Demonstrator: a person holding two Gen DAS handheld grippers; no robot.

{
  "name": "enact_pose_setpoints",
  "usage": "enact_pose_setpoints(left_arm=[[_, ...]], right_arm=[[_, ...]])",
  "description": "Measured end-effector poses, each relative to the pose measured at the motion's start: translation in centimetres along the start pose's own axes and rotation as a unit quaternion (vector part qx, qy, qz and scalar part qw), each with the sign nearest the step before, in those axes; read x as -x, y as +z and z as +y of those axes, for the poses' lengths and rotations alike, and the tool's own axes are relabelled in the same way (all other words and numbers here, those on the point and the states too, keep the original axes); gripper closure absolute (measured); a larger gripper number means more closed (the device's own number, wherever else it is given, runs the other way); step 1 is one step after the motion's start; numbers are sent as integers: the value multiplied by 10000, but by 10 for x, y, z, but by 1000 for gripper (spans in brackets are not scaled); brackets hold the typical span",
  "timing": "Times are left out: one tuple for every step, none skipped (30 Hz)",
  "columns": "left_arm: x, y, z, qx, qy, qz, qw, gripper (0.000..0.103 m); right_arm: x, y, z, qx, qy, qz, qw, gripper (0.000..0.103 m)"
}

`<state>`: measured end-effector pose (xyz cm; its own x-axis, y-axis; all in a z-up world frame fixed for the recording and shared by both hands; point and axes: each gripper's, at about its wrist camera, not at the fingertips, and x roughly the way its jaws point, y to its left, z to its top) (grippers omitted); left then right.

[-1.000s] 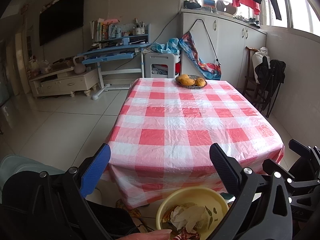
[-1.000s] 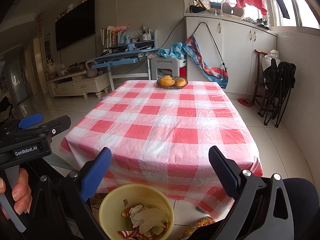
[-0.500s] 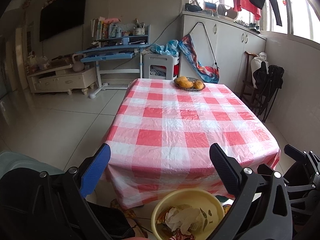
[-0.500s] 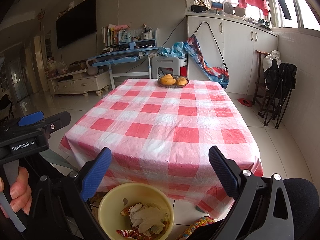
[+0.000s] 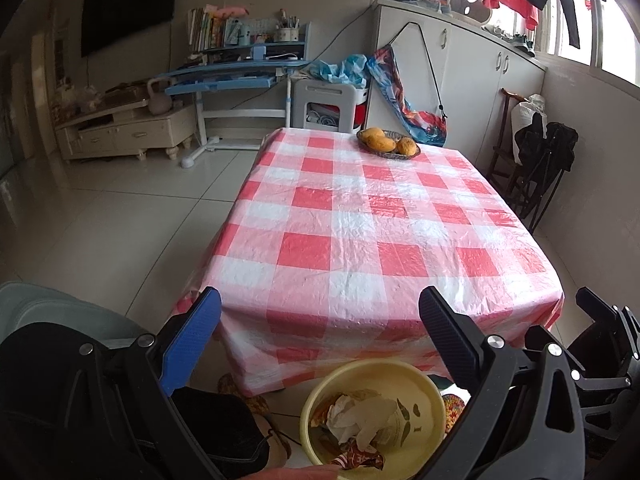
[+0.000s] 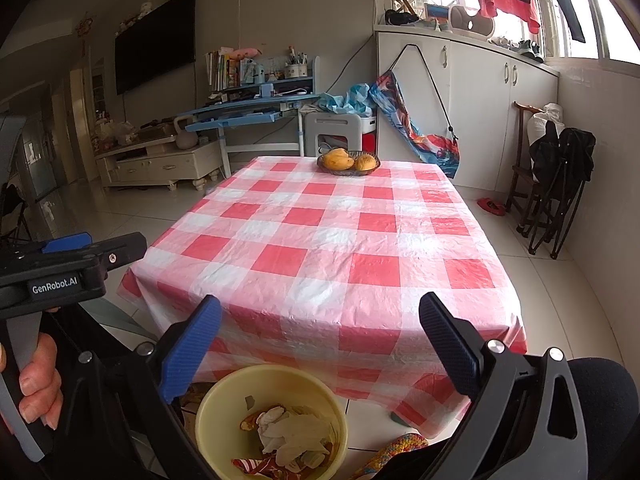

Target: Collect trash

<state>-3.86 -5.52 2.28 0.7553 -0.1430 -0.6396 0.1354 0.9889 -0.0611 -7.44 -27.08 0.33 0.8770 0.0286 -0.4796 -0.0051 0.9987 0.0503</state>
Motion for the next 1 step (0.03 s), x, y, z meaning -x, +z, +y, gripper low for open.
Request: enact_pose_setpoints(left_arm=[[1,0,2,23,26,-22,10000,7]], right_arm=[[0,0,0,6,-3,12,10000,8]])
